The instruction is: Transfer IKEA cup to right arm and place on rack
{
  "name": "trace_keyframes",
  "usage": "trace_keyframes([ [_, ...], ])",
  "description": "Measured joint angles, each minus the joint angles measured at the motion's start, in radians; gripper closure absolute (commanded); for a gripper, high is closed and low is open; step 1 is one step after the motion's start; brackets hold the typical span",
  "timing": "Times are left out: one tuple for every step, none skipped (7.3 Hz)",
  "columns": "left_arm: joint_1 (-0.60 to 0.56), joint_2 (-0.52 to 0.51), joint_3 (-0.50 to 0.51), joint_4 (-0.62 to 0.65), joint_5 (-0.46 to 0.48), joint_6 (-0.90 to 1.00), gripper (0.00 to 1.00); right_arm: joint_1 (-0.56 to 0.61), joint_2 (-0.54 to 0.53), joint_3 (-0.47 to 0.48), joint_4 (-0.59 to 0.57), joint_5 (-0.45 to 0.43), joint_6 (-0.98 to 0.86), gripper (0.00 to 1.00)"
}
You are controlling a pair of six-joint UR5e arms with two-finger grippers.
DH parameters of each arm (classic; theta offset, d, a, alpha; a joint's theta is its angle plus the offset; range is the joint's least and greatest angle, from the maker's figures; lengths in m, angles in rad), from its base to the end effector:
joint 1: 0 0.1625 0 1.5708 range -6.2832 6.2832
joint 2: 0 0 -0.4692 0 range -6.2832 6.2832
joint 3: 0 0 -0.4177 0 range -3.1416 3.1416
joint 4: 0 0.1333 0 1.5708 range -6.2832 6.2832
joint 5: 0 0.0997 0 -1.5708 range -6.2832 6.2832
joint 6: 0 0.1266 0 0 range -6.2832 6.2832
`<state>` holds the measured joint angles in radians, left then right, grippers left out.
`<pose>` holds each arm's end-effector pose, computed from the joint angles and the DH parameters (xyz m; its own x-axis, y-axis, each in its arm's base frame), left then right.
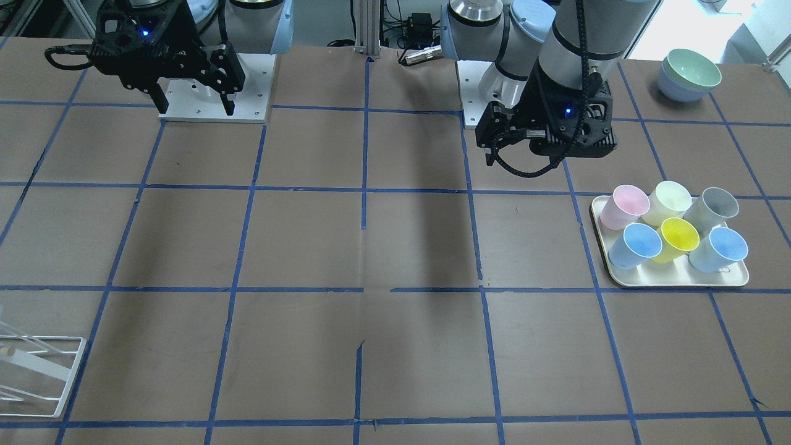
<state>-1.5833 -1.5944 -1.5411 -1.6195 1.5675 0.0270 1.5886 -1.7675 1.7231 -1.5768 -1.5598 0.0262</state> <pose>-0.1402 -0.5213 0.5034 -0.9992 0.0393 0.0044 0.0395 0.9983 0.0425 0.1424 -0.4291 0.5198 -0.9999 0.0078 -0.0123 0.0084 0.9987 -0.0501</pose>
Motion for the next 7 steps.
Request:
trace_keyframes([
  [0.039, 0.009, -0.010, -0.006, 0.002, 0.094, 0.00, -0.002, -0.001, 0.000, 0.006, -0.001, -0.001, 0.00],
  [0.080, 0.019, -0.027, -0.011, 0.014, 0.209, 0.00, -0.007, -0.001, 0.000, 0.021, -0.003, -0.002, 0.00],
  [0.128, 0.029, -0.046, -0.011, 0.038, 0.331, 0.00, -0.008, -0.001, 0.000, 0.034, -0.003, -0.007, 0.00],
  [0.192, 0.035, -0.069, -0.009, 0.055, 0.480, 0.00, -0.008, -0.002, 0.000, 0.042, -0.001, -0.009, 0.00],
  [0.265, 0.037, -0.093, -0.003, 0.062, 0.647, 0.00, -0.009, -0.002, 0.000, 0.046, -0.001, -0.010, 0.00],
  [0.340, 0.035, -0.119, 0.016, 0.064, 0.800, 0.00, -0.009, -0.003, 0.000, 0.048, -0.004, -0.011, 0.00],
  [0.423, 0.025, -0.146, 0.065, 0.064, 0.949, 0.00, -0.010, -0.002, 0.000, 0.048, -0.006, -0.010, 0.00],
])
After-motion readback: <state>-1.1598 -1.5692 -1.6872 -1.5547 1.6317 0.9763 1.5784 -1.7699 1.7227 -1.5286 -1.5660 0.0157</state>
